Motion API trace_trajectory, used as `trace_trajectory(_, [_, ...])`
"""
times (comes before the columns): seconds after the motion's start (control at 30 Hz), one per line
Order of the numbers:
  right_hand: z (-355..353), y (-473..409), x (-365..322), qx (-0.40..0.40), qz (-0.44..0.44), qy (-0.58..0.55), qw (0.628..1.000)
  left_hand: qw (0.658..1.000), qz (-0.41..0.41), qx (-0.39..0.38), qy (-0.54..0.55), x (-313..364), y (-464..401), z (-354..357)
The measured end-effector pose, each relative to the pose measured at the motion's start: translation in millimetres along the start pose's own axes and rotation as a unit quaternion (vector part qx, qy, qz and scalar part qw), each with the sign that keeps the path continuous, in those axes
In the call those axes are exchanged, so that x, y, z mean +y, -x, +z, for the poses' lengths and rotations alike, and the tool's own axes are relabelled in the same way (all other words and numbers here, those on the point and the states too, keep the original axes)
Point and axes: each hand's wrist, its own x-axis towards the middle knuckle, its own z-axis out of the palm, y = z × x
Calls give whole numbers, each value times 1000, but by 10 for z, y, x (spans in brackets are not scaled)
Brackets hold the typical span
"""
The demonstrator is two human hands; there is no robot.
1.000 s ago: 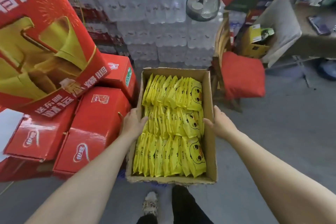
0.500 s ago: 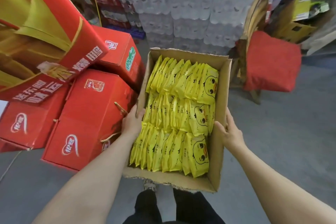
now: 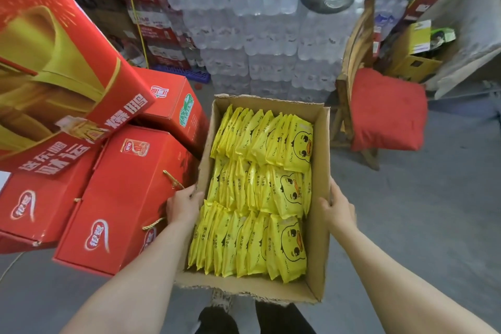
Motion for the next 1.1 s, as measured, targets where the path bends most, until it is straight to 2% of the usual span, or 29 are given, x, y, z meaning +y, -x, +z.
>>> trace_trajectory(0.27, [112, 333, 186, 52, 30, 10, 998, 1000, 26, -4, 2, -208, 269, 49])
trace_trajectory(0.53, [509, 1026, 593, 109, 82, -38, 990, 995, 71, -63, 10, -568, 468, -33])
trace_trajectory(0.67, [597, 1011, 599, 128, 91, -47, 986, 990, 105, -86, 40, -607, 442, -72])
trace_trajectory(0.8, [623, 983, 657, 139, 115, -51, 982, 984, 106, -124, 75, -677, 395, -27])
trace_trajectory(1.1, [666, 1095, 584, 176, 115, -56, 976, 987, 132, -76, 54, -618, 411, -38])
